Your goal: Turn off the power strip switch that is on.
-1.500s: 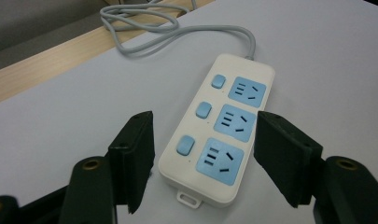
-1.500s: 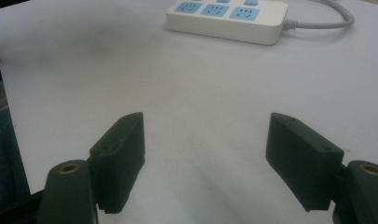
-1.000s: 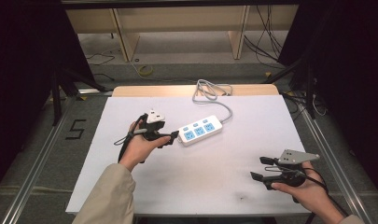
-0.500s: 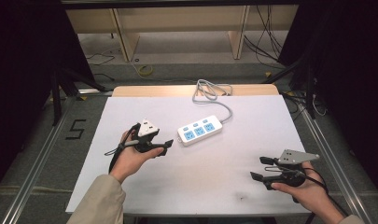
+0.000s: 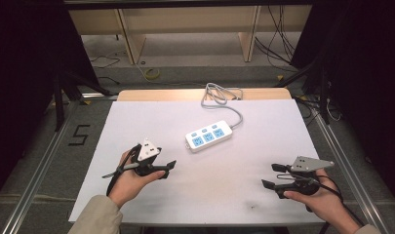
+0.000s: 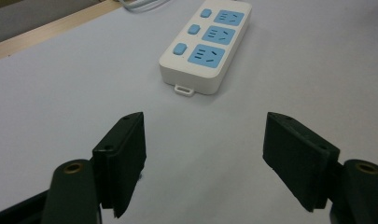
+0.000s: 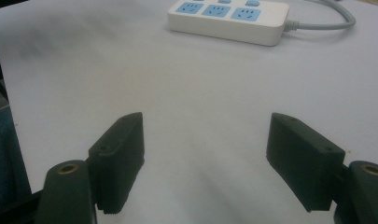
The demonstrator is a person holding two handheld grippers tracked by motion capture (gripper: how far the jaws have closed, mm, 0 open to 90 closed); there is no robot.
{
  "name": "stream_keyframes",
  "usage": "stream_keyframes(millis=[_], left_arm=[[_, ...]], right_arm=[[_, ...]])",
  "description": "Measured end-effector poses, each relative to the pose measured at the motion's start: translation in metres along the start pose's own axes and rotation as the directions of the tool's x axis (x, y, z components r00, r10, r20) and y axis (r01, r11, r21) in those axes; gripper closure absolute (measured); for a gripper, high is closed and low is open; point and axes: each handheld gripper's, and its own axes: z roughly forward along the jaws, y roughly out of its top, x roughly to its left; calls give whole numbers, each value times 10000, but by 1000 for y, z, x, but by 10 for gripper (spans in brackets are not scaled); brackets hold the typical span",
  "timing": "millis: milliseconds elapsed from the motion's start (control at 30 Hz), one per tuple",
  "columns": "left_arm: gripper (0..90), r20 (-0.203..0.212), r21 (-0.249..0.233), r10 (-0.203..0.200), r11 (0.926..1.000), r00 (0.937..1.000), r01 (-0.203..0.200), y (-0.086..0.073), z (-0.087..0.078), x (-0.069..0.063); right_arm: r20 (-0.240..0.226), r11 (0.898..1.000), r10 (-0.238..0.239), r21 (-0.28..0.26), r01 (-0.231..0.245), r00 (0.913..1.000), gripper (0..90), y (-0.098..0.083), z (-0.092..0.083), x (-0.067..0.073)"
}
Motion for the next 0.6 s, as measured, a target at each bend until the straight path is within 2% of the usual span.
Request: stream_keyframes(millis=[267, 600], left_arm=[[292, -189, 61, 51, 10000, 9998, -49, -18, -9, -7], [285, -526, 76, 33, 10000, 9986, -29, -34, -29, -12]], right_arm=[[-16, 9999, -80, 65, 80, 10000, 281, 0, 0, 1], [-30, 9999, -101, 55, 102, 9999, 281, -1, -3, 1]])
